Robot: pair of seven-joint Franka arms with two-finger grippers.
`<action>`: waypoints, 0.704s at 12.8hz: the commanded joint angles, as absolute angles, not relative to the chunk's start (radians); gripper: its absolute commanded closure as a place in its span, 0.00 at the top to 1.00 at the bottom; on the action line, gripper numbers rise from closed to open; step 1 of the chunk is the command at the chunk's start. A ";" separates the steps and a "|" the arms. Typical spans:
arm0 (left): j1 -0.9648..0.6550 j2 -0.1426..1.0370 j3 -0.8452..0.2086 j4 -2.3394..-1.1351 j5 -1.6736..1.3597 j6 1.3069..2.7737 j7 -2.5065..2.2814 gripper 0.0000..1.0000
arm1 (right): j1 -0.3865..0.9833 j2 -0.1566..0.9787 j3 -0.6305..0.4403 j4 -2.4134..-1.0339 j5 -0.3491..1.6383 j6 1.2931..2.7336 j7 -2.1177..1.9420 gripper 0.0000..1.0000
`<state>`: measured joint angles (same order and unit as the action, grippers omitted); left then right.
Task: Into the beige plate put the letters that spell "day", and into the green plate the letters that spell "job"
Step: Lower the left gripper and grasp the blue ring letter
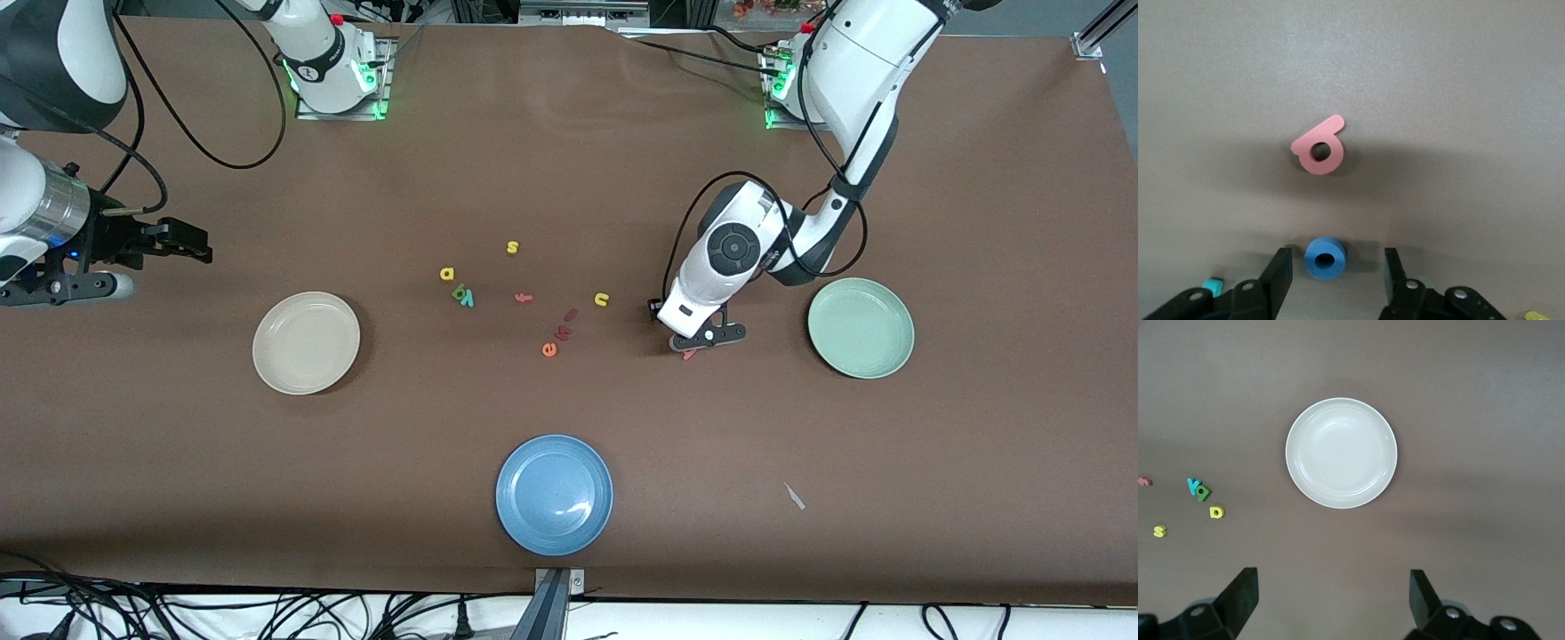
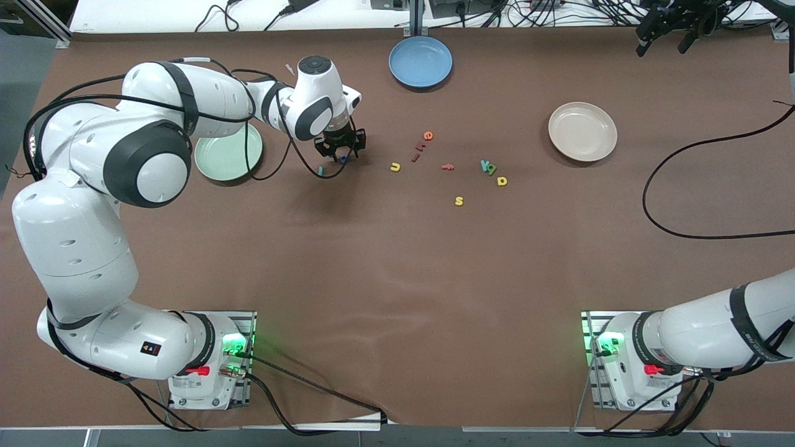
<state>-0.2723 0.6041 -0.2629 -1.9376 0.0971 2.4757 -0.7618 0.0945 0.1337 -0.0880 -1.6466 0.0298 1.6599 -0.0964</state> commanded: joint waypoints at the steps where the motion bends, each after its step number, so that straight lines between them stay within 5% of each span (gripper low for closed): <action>1: -0.281 0.615 -0.256 -1.930 0.137 2.490 -0.770 0.52 | 0.092 0.127 -0.091 -1.651 0.048 1.655 -0.106 1.00; 7: -0.281 0.621 -0.256 -1.927 0.137 2.490 -0.770 0.30 | 0.092 0.126 -0.091 -1.651 0.048 1.654 -0.106 1.00; 9: -0.279 0.620 -0.256 -1.916 0.135 2.488 -0.788 0.14 | 0.095 0.126 -0.087 -1.648 0.046 1.654 -0.104 1.00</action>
<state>-0.2733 0.6096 -0.2609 -1.9350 0.1047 2.4805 -0.7637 0.0946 0.1337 -0.0880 -1.6466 0.0298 1.6594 -0.0964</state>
